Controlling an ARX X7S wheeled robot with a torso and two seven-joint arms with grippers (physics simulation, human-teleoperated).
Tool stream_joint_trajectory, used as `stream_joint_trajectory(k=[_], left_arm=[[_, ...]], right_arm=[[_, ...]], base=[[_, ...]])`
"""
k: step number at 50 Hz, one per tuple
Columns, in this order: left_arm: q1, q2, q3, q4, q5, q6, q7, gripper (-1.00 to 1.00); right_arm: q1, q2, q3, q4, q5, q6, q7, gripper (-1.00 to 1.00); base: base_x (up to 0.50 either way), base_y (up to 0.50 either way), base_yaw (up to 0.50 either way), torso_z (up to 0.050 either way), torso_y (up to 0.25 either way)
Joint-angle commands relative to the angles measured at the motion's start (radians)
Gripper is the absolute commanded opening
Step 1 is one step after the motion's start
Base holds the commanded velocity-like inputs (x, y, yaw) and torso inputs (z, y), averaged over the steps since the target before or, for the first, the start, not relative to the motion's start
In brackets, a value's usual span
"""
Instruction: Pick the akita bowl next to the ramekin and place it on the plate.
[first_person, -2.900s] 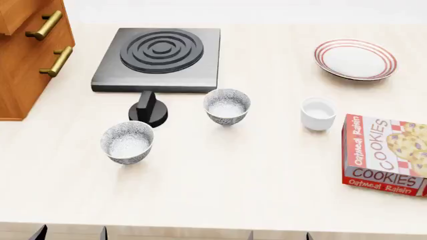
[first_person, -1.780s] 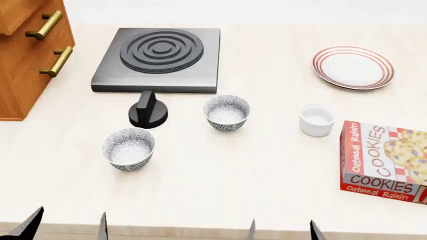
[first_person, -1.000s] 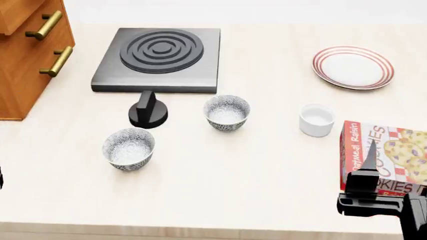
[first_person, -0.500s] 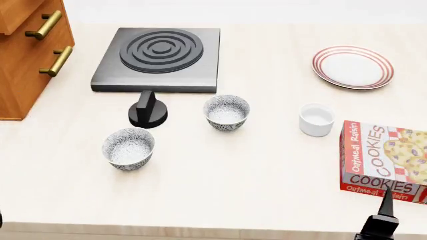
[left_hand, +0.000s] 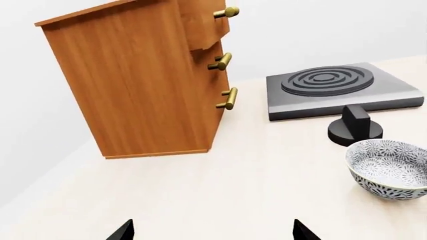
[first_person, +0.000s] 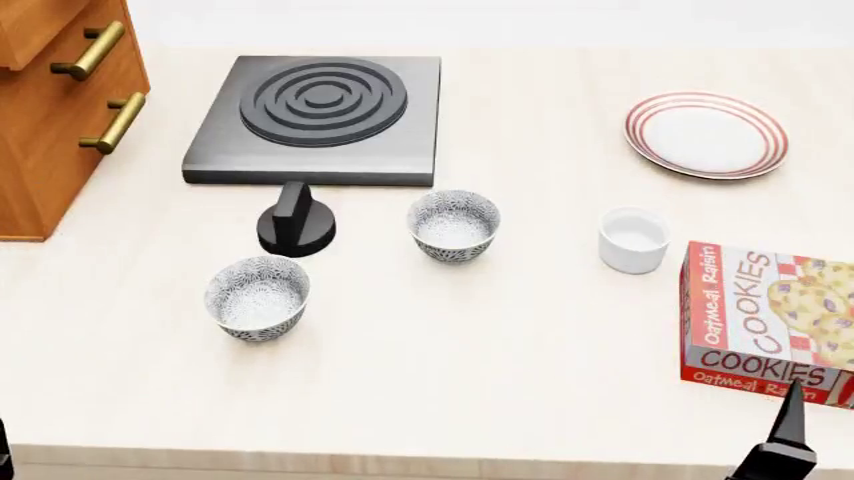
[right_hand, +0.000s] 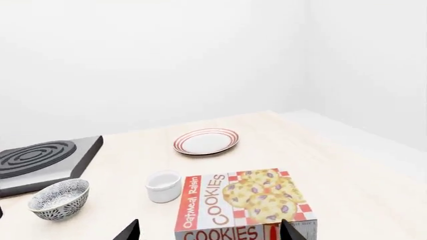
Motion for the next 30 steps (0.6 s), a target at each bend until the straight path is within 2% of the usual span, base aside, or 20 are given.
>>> stream_joint_trajectory(k=[1, 19, 30], left_arm=[[0.012, 0.025, -0.038, 0.006, -0.013, 0.017, 0.027, 1.00], [0.017, 0.025, -0.045, 0.009, -0.019, 0.032, 0.020, 1.00], [0.016, 0.024, -0.046, 0.012, -0.024, 0.028, 0.016, 1.00]], right_arm=[[-0.012, -0.019, 0.012, 0.006, -0.035, -0.042, -0.017, 1.00], [-0.023, -0.015, 0.012, -0.010, -0.019, -0.042, -0.013, 1.00], [-0.022, -0.010, 0.003, 0.004, -0.020, -0.053, -0.016, 1.00]], base=[[0.00, 0.00, 0.00, 0.000, 0.000], [0.00, 0.00, 0.00, 0.000, 0.000], [0.00, -0.15, 0.00, 0.000, 0.000]])
